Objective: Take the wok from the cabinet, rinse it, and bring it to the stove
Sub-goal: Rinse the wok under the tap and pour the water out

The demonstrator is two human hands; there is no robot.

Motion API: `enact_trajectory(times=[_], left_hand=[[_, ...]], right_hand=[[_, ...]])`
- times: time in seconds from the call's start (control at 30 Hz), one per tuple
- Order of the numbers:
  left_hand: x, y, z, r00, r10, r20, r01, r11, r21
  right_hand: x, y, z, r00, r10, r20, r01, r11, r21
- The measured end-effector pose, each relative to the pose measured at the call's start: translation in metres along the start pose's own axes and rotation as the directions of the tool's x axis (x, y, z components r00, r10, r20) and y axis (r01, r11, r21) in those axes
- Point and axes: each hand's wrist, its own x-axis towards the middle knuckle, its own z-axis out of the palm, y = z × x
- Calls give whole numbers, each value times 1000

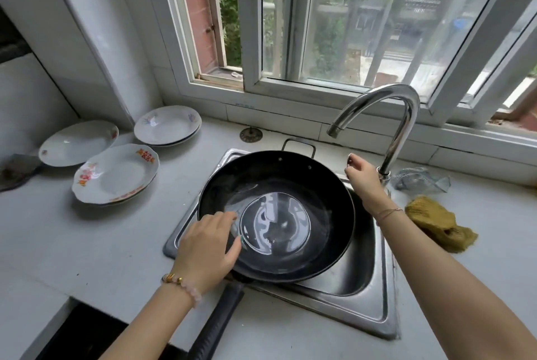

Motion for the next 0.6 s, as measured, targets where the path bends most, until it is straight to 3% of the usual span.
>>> enact_trajectory(times=[0.07,0.13,0.23,0.3,0.4,0.5,0.6], left_hand=[[-4,-7,0,985,-163,64,172,972,-160],[-11,-15,0,926,-333,180,377,849,-371],[-24,-25,2,774,-478,415,631,527,-570],[-33,-28,0,631,-506,589,766,282,-578],[-50,-20,3,450,-412,792,881,61,-469],[-63,-5,16,313,-177,933,935,-117,-336],[-65,-4,27,291,-90,952,932,-197,-304]], right_hand=[[1,2,3,1000,-13,-12,14,999,29],[2,5,6,1000,-9,-26,11,999,51],[4,8,6,999,-6,-53,9,999,54],[5,8,7,999,-36,-19,37,998,45],[9,10,7,999,-34,-25,35,998,48],[9,10,7,999,-38,-21,39,998,45],[11,10,6,999,-33,-6,34,999,35]])
